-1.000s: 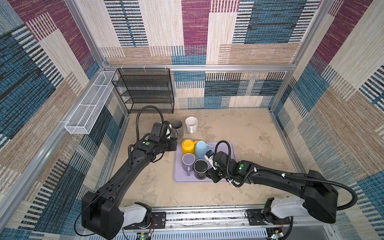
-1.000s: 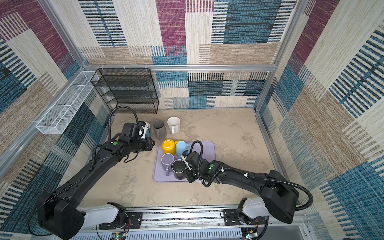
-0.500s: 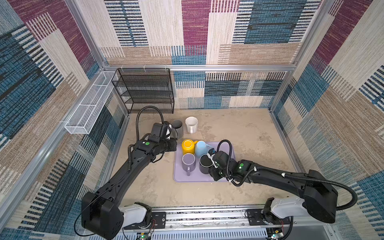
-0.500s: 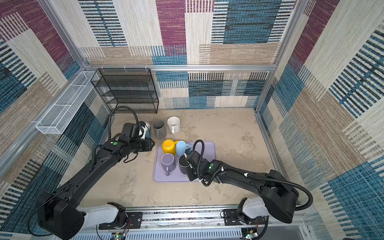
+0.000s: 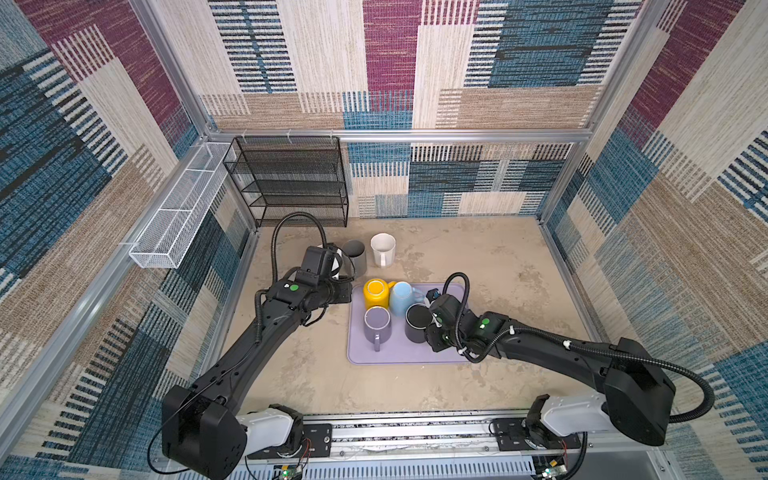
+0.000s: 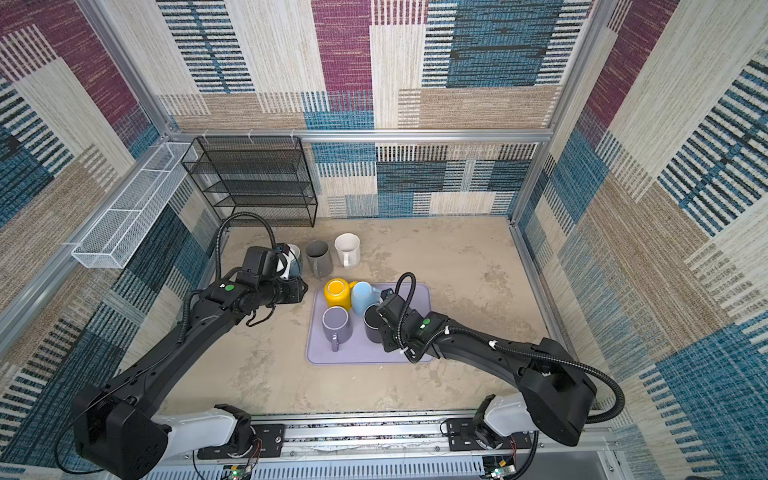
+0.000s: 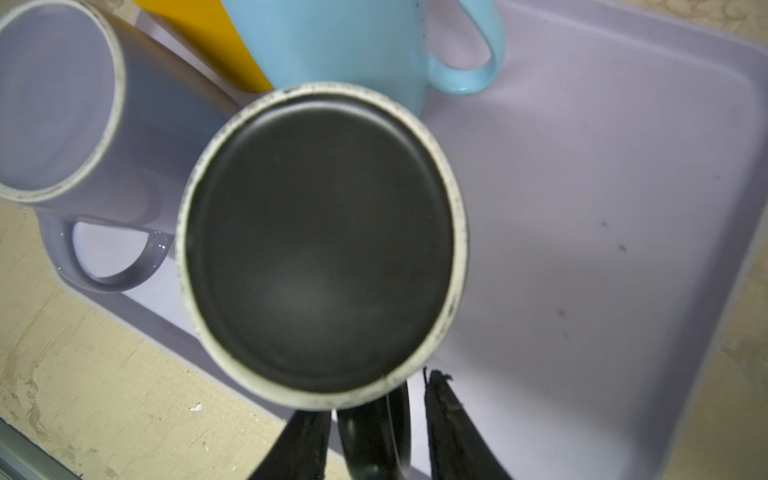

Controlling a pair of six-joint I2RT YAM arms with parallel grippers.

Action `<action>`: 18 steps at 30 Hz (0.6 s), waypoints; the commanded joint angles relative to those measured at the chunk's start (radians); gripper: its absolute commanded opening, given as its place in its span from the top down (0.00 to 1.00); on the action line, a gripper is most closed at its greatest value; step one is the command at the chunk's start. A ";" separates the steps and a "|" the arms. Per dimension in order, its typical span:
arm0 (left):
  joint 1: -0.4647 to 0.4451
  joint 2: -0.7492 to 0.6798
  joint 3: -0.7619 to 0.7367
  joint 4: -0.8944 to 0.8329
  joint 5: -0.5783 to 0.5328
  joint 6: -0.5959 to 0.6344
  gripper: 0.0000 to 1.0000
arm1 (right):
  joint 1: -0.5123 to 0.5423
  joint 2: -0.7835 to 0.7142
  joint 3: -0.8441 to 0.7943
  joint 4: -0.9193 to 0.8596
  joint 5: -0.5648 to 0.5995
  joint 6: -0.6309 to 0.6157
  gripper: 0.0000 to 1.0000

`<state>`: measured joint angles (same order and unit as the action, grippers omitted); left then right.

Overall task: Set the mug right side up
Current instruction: 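Lower the right gripper and grasp the black mug's base rim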

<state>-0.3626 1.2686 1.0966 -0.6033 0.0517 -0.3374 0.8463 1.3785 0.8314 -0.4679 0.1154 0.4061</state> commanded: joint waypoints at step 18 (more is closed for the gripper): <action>0.001 -0.003 0.002 -0.022 -0.027 0.029 0.66 | -0.003 0.112 0.110 -0.064 0.054 -0.027 0.71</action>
<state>-0.3622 1.2678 1.0966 -0.6178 0.0319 -0.3325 0.8436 1.4815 0.9272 -0.5209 0.1413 0.3832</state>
